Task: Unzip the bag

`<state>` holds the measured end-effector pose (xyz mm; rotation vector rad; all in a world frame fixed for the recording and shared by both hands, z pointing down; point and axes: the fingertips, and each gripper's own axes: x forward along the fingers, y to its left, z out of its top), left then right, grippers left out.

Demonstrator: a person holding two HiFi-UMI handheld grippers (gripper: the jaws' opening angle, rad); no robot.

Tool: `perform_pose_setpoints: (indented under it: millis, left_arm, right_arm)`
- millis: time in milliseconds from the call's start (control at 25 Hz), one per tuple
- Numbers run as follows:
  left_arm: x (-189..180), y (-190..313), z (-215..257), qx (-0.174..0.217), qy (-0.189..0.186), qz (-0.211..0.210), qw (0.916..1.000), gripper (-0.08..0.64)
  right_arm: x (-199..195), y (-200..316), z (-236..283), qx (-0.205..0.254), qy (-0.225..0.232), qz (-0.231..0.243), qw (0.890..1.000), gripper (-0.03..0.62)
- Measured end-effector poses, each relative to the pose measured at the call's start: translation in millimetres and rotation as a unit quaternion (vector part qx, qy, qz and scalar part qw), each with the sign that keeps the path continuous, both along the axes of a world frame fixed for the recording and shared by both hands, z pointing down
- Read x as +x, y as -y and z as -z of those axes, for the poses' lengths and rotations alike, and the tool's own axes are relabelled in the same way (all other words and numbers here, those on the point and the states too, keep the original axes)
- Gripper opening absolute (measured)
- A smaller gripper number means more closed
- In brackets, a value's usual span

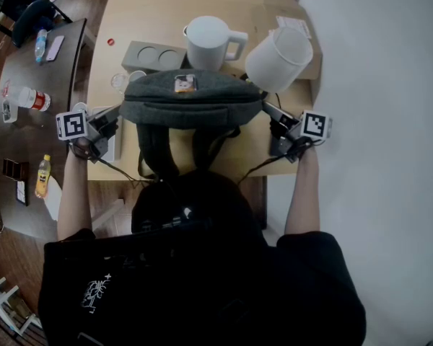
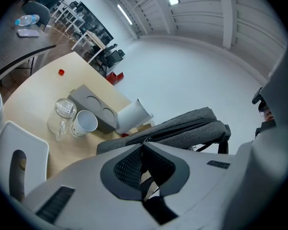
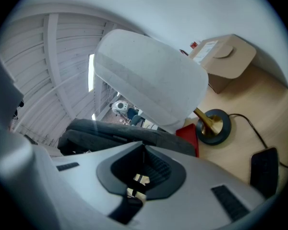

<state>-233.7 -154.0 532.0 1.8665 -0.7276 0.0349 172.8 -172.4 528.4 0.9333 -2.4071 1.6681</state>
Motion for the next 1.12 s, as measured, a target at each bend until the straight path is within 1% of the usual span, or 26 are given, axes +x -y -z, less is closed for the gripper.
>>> perform_pose_setpoints:
  millis: [120,240,320,440,600,800,920,1000,1120]
  left_arm:
    - [1.8,0.0,-1.7,-0.01,-0.008,0.006,0.9999,0.006]
    - [1.1,-0.3,-4.5,-0.018,-0.008,0.01,0.9998,0.006]
    - [1.1,-0.5,-5.2,-0.023,-0.009,0.013,0.9996,0.006]
    - [3.9,0.3,-3.5,-0.016,-0.016,0.007,0.9997,0.006]
    - [1.8,0.4,-6.7,-0.019,-0.007,0.008,0.9998,0.006]
    - [4.7,1.4,-5.8,-0.02,-0.018,0.009,0.9996,0.006]
    - [5.8,1.6,-4.6,-0.014,-0.019,0.007,0.9997,0.006]
    - [4.1,1.4,-5.1,-0.012,-0.016,0.01,0.9997,0.006]
    - [-1.6,1.6,-7.0,-0.008,-0.001,0.02,0.9998,0.008]
  right_arm:
    - [-2.3,-0.6,-0.5,-0.013,0.02,-0.006,1.0,0.02]
    - [-2.1,2.2,-1.8,0.0,0.013,0.003,1.0,0.02]
    - [-2.3,1.1,-2.8,-0.009,0.016,-0.001,1.0,0.02]
    - [-2.6,0.1,-3.7,-0.017,0.021,-0.006,1.0,0.02]
    - [-2.5,1.1,-4.8,-0.018,0.02,-0.005,1.0,0.02]
    - [-2.3,2.6,-6.2,-0.018,0.018,-0.003,1.0,0.021]
    - [-2.0,1.8,-6.8,-0.018,0.016,-0.001,1.0,0.023]
    - [-3.0,1.6,-5.7,-0.014,0.016,0.004,1.0,0.023]
    - [-4.8,0.6,-3.0,-0.002,0.019,0.01,1.0,0.025]
